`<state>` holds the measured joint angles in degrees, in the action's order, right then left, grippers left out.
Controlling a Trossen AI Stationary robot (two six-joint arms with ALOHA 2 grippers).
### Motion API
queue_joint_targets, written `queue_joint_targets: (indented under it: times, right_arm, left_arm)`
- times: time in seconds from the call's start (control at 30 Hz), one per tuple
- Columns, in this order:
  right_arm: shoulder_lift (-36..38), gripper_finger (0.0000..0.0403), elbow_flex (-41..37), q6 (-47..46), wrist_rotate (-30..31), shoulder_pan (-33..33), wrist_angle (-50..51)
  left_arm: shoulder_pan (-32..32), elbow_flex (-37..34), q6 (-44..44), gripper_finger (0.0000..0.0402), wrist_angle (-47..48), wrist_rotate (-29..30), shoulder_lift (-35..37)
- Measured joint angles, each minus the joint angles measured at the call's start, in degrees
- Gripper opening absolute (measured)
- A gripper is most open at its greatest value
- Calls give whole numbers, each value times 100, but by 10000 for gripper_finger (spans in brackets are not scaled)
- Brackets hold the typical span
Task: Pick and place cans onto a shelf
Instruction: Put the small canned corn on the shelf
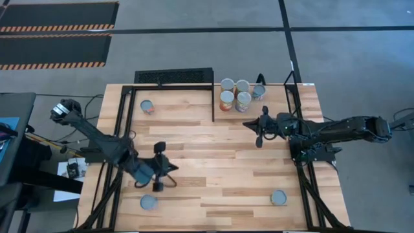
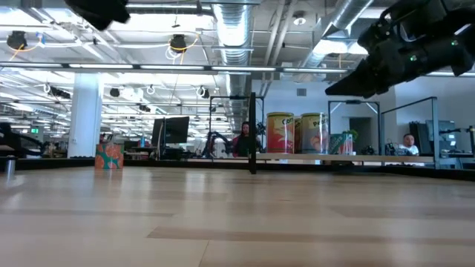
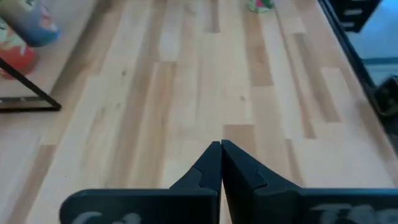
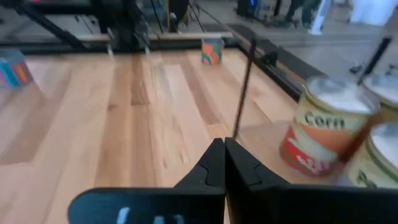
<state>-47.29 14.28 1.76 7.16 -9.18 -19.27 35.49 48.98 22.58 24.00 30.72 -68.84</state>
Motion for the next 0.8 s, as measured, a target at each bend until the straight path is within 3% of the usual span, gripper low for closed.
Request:
queue_joint_targets:
  times: [0.23,0.5,0.8]
  right_arm:
    - [0,10,0,-51,-473,449,-426]
    - [-365,8,-7,-22,-562,1316,-1394]
    - [-1327,10,-7,-26,64,1776,-2421]
  left_arm:
    - [833,1142,1369,0,1950,17,-927]
    - [1488,2024,2708,3,3005,-1014,-2082]
    - [2130,2620,3830,85,3709,-1553,-2870]
